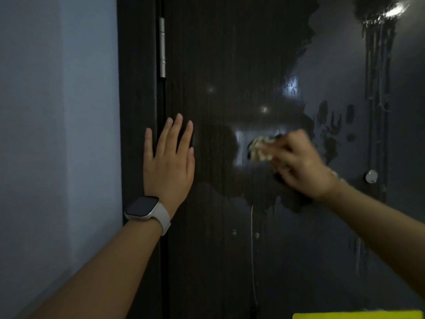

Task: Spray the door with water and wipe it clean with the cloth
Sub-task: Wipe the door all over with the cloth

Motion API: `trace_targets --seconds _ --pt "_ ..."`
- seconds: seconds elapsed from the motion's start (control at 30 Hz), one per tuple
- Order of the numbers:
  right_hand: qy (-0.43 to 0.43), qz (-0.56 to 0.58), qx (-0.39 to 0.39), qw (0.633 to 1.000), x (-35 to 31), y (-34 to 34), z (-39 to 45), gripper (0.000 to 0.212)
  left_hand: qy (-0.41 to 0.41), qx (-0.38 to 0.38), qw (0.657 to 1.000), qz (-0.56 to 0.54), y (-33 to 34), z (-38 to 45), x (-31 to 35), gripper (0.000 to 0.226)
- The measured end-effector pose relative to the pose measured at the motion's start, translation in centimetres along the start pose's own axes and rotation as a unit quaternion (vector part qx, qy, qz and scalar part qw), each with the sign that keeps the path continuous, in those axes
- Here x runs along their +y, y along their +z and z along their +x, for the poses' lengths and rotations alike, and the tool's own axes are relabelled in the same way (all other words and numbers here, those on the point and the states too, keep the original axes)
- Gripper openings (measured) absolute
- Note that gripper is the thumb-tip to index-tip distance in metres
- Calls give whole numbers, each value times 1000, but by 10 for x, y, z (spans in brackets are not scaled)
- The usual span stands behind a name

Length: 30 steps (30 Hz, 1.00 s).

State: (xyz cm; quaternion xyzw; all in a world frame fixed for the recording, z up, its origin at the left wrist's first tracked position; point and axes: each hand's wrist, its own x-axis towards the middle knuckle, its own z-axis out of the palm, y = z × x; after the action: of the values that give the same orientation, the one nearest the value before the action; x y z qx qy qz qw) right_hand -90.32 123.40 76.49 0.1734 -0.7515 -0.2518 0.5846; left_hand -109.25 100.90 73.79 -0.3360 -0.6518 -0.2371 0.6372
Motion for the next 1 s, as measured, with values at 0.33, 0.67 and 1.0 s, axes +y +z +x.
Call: trace_targets --seconds 0.33,0.67,1.0 --pt "48 49 1 998 -52 23 -42 32 3 5 1000 20 -4 -3 3 48" --pt "139 62 45 987 -58 29 -29 31 60 -73 986 -137 -8 -99 22 55" --pt "243 58 36 967 -167 55 -118 44 25 -139 984 -110 -1 -141 34 70"
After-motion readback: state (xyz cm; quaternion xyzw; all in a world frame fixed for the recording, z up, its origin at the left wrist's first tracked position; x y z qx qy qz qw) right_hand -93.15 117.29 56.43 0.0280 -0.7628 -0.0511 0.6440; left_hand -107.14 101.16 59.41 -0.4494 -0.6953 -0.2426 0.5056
